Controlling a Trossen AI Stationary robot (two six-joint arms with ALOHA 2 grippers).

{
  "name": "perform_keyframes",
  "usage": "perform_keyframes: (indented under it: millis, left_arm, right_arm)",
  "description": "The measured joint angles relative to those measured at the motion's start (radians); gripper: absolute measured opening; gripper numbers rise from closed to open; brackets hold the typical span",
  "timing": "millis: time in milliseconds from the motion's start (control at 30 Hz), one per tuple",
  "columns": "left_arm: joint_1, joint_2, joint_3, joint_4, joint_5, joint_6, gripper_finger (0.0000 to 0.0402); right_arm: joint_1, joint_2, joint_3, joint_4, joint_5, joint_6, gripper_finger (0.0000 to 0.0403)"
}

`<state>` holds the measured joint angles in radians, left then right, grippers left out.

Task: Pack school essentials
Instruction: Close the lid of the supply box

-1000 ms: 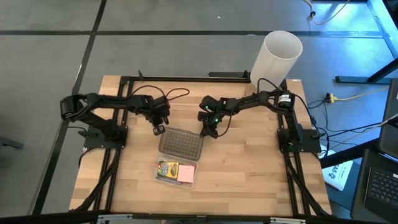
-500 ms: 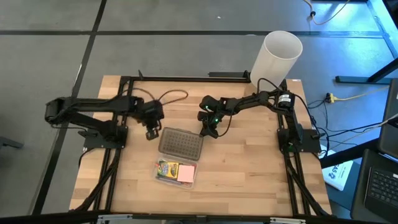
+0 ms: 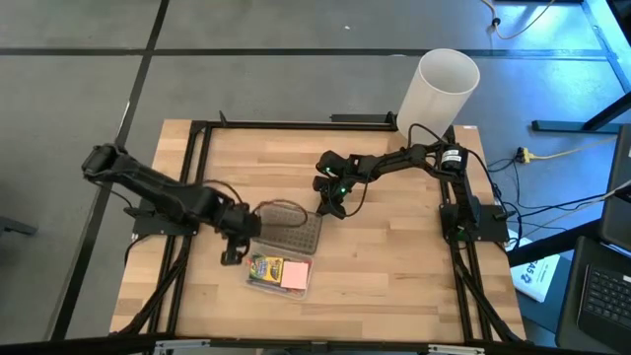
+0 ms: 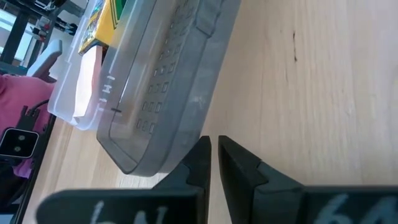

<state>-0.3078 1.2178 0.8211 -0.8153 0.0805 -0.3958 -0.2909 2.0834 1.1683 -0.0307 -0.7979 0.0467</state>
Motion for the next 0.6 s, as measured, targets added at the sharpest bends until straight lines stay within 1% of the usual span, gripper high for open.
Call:
perform_keyframes:
  millis: [67, 233, 333, 600]
  left_arm:
    - [-0.034, 0.036, 0.000, 0.025, 0.017, -0.031, 0.0000]
    - [-0.104, 0.119, 0.000, 0.085, 0.019, -0.066, 0.0000]
    - [-0.118, 0.162, 0.000, 0.108, 0.017, -0.074, 0.0000]
    - [-0.120, 0.283, 0.000, 0.106, 0.014, -0.065, 0.0000]
  right_arm:
    - [0.000, 0.000, 0.000, 0.001, 0.000, 0.000, 0.0035]
    - [0.000, 0.000, 0.000, 0.005, 0.000, 0.000, 0.0035]
    - [0.000, 0.000, 0.001, 0.004, 0.000, 0.000, 0.0035]
    - [0.001, 0.000, 0.001, 0.000, 0.000, 0.000, 0.0035]
